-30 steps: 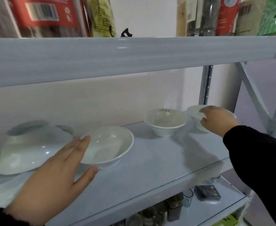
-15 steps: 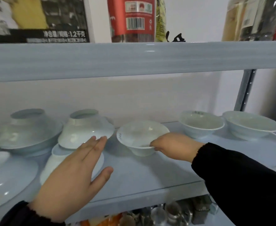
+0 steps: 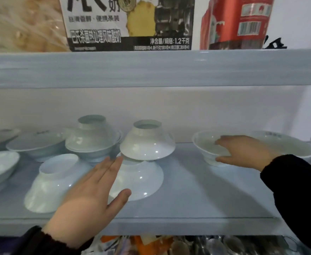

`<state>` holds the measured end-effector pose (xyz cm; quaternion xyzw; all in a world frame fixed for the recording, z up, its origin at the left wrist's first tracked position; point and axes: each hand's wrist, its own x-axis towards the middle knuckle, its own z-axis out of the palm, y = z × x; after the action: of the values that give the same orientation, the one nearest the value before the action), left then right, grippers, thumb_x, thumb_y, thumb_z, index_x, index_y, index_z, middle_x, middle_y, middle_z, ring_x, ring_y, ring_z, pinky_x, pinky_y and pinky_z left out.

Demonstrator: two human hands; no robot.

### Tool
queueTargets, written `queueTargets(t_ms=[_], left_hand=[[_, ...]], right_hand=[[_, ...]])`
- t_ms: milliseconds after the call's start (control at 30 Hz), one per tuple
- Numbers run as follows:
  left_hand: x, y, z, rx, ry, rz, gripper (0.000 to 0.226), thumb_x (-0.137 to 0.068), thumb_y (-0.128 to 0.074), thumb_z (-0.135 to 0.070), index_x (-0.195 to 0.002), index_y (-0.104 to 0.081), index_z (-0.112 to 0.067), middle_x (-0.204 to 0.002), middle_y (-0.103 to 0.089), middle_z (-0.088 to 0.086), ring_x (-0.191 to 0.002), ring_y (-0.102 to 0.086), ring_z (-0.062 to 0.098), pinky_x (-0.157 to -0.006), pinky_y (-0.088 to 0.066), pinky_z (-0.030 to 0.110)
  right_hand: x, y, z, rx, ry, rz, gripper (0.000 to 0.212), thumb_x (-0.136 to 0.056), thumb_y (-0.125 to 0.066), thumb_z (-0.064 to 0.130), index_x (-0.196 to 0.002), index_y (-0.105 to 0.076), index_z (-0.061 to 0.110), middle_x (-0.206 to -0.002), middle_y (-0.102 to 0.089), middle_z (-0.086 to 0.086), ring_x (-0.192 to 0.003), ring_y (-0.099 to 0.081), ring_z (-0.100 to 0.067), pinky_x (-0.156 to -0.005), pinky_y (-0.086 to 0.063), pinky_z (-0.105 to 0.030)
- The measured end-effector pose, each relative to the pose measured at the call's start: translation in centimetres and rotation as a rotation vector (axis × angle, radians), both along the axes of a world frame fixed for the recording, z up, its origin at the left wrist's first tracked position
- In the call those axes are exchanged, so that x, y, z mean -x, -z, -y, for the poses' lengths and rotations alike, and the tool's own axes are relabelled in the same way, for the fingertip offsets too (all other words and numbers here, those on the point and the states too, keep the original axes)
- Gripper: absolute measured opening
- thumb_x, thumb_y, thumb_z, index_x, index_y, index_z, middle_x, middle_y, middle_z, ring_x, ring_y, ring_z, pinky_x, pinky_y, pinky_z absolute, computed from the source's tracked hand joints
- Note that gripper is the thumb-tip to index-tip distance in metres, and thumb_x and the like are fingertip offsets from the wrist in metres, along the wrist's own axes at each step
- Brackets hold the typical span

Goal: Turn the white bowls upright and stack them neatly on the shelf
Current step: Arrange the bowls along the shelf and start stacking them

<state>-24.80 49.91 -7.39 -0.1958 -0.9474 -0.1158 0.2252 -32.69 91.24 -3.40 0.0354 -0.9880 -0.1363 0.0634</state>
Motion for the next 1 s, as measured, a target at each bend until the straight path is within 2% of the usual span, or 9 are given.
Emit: queueTargets(t_ms=[67,167,300,400,467,533,667,900,1000], left_hand=[[-0.1,-0.1,1.3,-0.016,-0.003,0.034,0.076,-0.09,-0.031,-0.07,-0.153,-0.03,-0.027,-0.15,-0.033,-0.011,-0.138,-0.02,-0.002,-0.108,-0.003,0.008],[-0.1,-0.3,2.6,-0.024,0.033,0.018,0.073,-0.091,-0.039,-0.063,-0.15,-0.037,-0.019,-0.145,-0.034,-0.01,-0.135,-0.024,0.0,-0.108,-0.001,0.004],[0.1,0.1,4.2,-0.048,0.08,-0.044,0.072,-0.09,-0.043,-0.059,-0.147,-0.043,-0.015,-0.143,-0.038,-0.011,-0.135,-0.033,0.007,-0.11,-0.009,0.008],[0.2,0.4,5.3,-0.054,0.116,-0.106,0.071,-0.089,-0.045,-0.056,-0.143,-0.047,-0.011,-0.142,-0.04,-0.01,-0.133,-0.038,0.011,-0.11,-0.013,0.011],[0.4,0.6,5.9,-0.048,0.133,-0.126,0.07,-0.09,-0.045,-0.056,-0.143,-0.048,-0.01,-0.142,-0.04,-0.01,-0.133,-0.037,0.01,-0.111,-0.013,0.011],[0.6,0.8,6.2,-0.047,0.145,-0.127,0.07,-0.091,-0.044,-0.056,-0.143,-0.047,-0.01,-0.143,-0.04,-0.009,-0.135,-0.036,0.01,-0.112,-0.013,0.011],[1.2,0.7,5.9,-0.028,0.162,-0.124,0.071,-0.09,-0.043,-0.056,-0.144,-0.045,-0.009,-0.144,-0.043,-0.006,-0.137,-0.032,0.01,-0.114,-0.009,0.01],[3.9,-0.4,2.3,0.08,0.186,-0.216,0.08,-0.093,-0.033,-0.063,-0.154,-0.022,-0.013,-0.159,-0.027,-0.001,-0.149,-0.013,0.015,-0.116,-0.011,0.025],[4.9,-1.7,-1.1,0.146,0.234,-0.273,0.081,-0.093,-0.033,-0.059,-0.155,-0.02,-0.007,-0.162,-0.021,0.006,-0.151,-0.009,0.021,-0.117,-0.015,0.035]], right_hand=[[-0.5,-2.0,4.7,0.074,-0.153,-0.132,0.087,-0.085,-0.059,0.067,-0.157,-0.022,0.035,-0.165,-0.02,0.008,-0.147,-0.031,-0.011,-0.114,-0.033,-0.028],[0.4,-3.0,11.5,0.085,-0.445,-0.19,0.112,-0.076,-0.07,0.066,-0.16,-0.011,0.022,-0.167,-0.013,0.004,-0.153,-0.009,-0.01,-0.117,-0.013,-0.02],[3.4,-1.6,16.4,-0.026,-0.479,-0.116,0.133,-0.069,-0.075,0.068,-0.159,0.006,0.014,-0.168,0.003,-0.001,-0.154,0.007,-0.017,-0.117,0.001,-0.023],[4.7,-0.5,17.3,-0.016,-0.446,-0.113,0.131,-0.071,-0.077,0.064,-0.159,0.005,0.011,-0.168,-0.001,-0.007,-0.155,-0.001,-0.021,-0.12,-0.006,-0.026],[4.9,-0.1,17.6,0.02,-0.432,-0.169,0.124,-0.071,-0.08,0.055,-0.159,-0.004,0.011,-0.164,-0.016,-0.011,-0.15,-0.023,-0.027,-0.117,-0.029,-0.033],[5.1,0.3,17.7,0.007,-0.453,-0.272,0.115,-0.065,-0.083,0.046,-0.156,-0.023,0.008,-0.152,-0.039,-0.014,-0.13,-0.052,-0.031,-0.094,-0.052,-0.037],[4.8,0.3,17.1,0.017,-0.447,-0.373,0.112,-0.052,-0.087,0.033,-0.149,-0.039,0.005,-0.134,-0.055,-0.012,-0.095,-0.067,-0.031,-0.061,-0.056,-0.034],[0.7,-3.8,12.6,0.37,-0.294,-0.457,0.117,-0.067,-0.082,0.036,-0.16,-0.013,0.02,-0.161,-0.029,-0.001,-0.136,-0.045,-0.023,-0.099,-0.046,-0.031],[-2.3,-5.2,9.7,0.603,-0.182,-0.517,0.106,-0.072,-0.083,0.031,-0.158,-0.021,0.022,-0.152,-0.043,0.001,-0.134,-0.045,-0.017,-0.103,-0.037,-0.022]])
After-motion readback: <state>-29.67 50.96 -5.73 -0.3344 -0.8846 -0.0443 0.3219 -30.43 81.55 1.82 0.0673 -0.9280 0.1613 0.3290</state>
